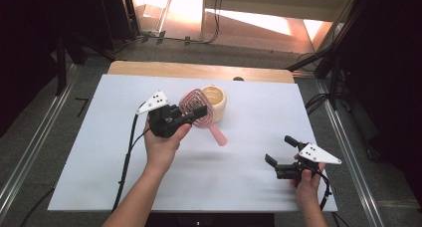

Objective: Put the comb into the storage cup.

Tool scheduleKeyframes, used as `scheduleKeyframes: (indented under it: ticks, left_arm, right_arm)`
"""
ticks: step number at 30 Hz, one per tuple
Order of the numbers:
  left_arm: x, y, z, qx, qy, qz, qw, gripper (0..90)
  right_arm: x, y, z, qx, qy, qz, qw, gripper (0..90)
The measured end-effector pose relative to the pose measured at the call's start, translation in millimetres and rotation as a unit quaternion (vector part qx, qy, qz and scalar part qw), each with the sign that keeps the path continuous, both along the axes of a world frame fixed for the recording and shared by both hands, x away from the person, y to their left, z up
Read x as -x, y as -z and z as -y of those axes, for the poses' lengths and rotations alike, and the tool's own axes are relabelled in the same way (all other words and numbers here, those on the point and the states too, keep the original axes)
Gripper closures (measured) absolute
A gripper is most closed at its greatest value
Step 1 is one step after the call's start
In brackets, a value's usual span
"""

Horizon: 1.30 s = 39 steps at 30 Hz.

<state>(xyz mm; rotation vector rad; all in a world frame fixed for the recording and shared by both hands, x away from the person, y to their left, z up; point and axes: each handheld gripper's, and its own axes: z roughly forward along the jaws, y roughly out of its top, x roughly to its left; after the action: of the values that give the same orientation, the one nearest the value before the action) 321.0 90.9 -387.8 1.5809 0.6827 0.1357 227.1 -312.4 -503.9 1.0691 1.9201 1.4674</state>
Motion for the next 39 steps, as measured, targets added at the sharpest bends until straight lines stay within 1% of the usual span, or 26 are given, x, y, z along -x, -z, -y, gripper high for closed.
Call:
scheduleKeyframes:
  ticks: [2, 6, 10, 14, 18, 23, 24, 30, 39]
  left_arm:
    - [-0.9, -1.6, -0.5, 0.001, -0.002, 0.001, 1.0, 65.1]
    - [-3.5, -4.5, -2.2, 0.001, -0.004, 0.001, 1.0, 65.1]
    - [-6.8, -7.6, -3.6, 0.004, -0.006, 0.002, 1.0, 65.1]
    - [-9.8, -11.3, -4.6, 0.005, -0.011, 0.004, 0.9999, 65.1]
    - [-12.8, -13.9, -5.5, 0.009, -0.014, 0.004, 0.9999, 65.0]
    - [-16.7, -16.8, -6.4, 0.007, -0.017, 0.004, 0.9998, 65.0]
    - [-17.3, -17.5, -6.3, 0.01, -0.018, 0.004, 0.9998, 65.1]
    - [-21.1, -22.0, -6.9, 0.007, -0.021, 0.008, 0.9997, 65.1]
    - [-27.4, -27.6, -6.6, 0.008, -0.025, 0.013, 0.9996, 65.1]
  right_arm:
    - [1.1, 0.4, -0.1, -0.002, 0.0, -0.003, 1.0, 0.0]
    - [2.5, 1.7, 0.3, 0.004, -0.002, -0.001, 1.0, 0.0]
    - [4.7, 2.6, 1.5, 0.001, -0.002, -0.008, 1.0, 0.0]
    - [5.9, 3.0, 2.3, 0.002, -0.003, -0.007, 1.0, 0.0]
    - [5.7, 3.3, 2.5, 0.001, -0.003, -0.008, 1.0, 0.0]
    - [5.7, 3.5, 2.2, -0.001, -0.005, -0.01, 0.9999, 0.0]
    - [5.7, 3.5, 2.2, 0.0, -0.005, -0.01, 0.9999, 0.0]
    - [5.2, 3.7, 2.3, -0.001, -0.006, -0.01, 0.9999, 0.0]
    - [5.1, 3.8, 2.6, -0.001, -0.005, -0.011, 0.9999, 0.0]
